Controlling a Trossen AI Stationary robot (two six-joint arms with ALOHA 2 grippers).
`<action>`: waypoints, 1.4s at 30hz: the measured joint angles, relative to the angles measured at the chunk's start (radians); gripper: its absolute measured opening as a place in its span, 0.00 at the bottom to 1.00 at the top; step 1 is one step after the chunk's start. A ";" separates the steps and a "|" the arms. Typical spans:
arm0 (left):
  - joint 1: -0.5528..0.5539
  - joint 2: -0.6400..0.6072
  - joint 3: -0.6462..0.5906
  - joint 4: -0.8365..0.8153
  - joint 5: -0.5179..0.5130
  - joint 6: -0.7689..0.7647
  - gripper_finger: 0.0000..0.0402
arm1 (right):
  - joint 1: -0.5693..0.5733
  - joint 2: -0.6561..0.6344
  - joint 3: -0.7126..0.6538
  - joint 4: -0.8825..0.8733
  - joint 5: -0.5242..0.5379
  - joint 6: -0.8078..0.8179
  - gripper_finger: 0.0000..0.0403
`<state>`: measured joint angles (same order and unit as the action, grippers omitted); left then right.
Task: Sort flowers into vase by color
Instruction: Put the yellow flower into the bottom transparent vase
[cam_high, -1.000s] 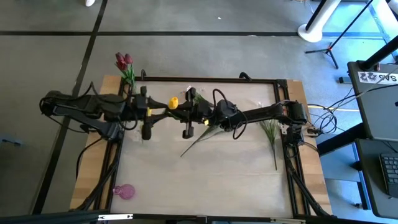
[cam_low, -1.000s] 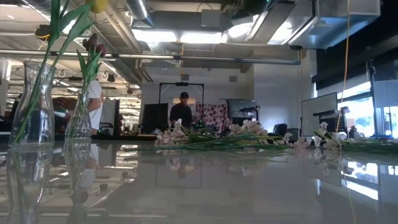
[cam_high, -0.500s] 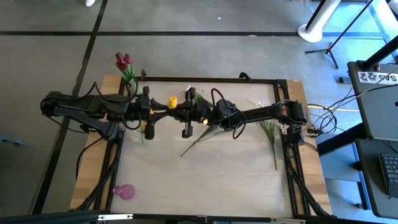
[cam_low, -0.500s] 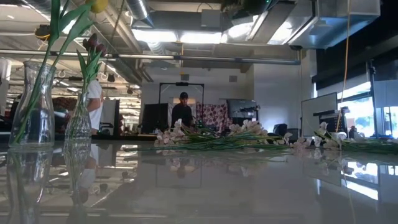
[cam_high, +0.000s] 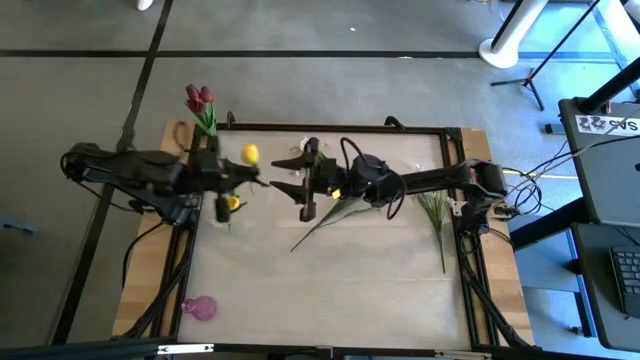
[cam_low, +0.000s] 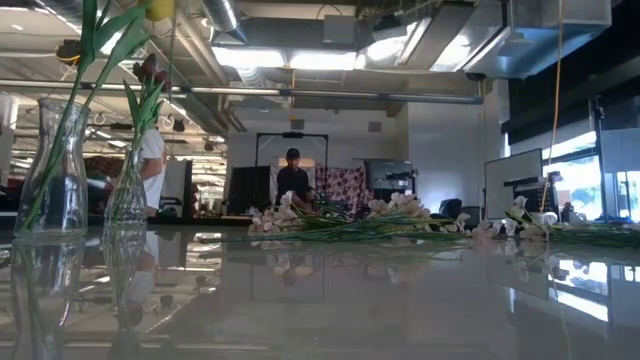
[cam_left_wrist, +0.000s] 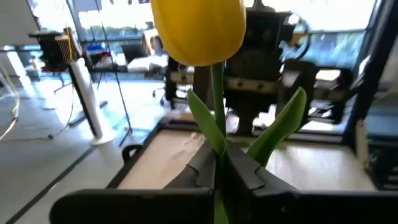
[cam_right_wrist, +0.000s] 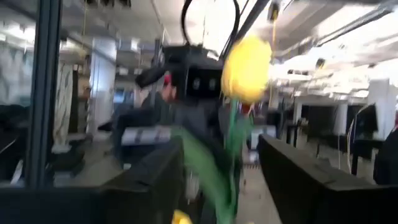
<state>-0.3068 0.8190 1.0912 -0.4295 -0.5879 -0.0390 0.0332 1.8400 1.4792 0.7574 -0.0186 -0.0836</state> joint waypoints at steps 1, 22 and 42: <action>-0.016 -0.030 0.000 -0.007 -0.007 0.000 0.01 | 0.000 -0.011 0.000 -0.032 -0.001 0.000 0.55; -0.081 -0.516 -0.031 -0.248 0.227 -0.019 0.01 | 0.000 -0.032 0.000 -0.220 0.052 0.028 0.62; -0.081 -0.447 0.019 -0.280 0.360 -0.154 0.01 | 0.000 -0.032 0.000 -0.235 0.115 0.027 0.62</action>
<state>-0.3874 0.3718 1.1103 -0.7093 -0.2283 -0.1928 0.0330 1.8079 1.4792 0.5223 0.0959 -0.0564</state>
